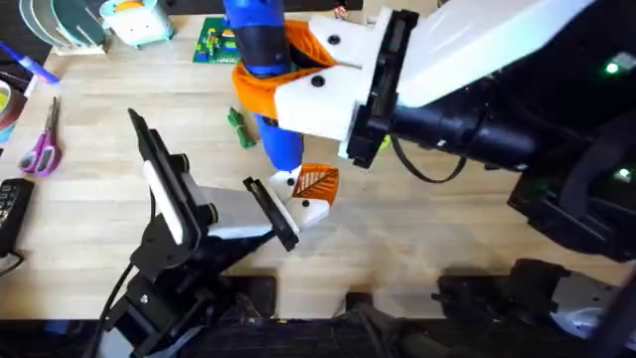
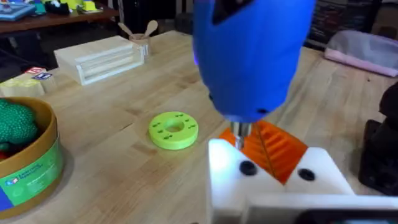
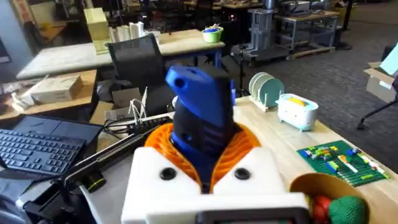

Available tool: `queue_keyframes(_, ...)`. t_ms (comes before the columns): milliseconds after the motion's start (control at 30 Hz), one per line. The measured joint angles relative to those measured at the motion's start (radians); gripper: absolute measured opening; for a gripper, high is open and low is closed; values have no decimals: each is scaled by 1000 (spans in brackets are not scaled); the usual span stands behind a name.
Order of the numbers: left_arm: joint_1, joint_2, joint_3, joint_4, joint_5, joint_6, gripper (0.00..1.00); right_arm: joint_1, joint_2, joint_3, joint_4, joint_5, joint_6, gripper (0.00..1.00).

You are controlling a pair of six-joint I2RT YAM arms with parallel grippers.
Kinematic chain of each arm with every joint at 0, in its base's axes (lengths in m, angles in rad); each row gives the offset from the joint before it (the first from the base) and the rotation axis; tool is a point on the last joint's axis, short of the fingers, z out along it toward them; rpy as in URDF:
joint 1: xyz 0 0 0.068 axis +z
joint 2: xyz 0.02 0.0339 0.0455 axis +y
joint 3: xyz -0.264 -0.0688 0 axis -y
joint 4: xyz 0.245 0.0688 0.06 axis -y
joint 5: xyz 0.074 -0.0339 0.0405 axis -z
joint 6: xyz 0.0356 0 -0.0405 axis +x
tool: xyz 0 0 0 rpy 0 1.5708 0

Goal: Pick up the gripper from the table and insert it into the empty holder that is missing its gripper. Then pick up a screw, insert it into the mounting hole, and use the screwdriver to tighten it. Finally, clean up the table by picking up the vegetable and placing it into the bucket.

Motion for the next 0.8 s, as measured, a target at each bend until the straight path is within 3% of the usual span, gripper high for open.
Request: queue_keyframes(800, 0, 0, 0, 0, 0, 0, 10, 0, 25, 0, 5, 0, 30, 36)
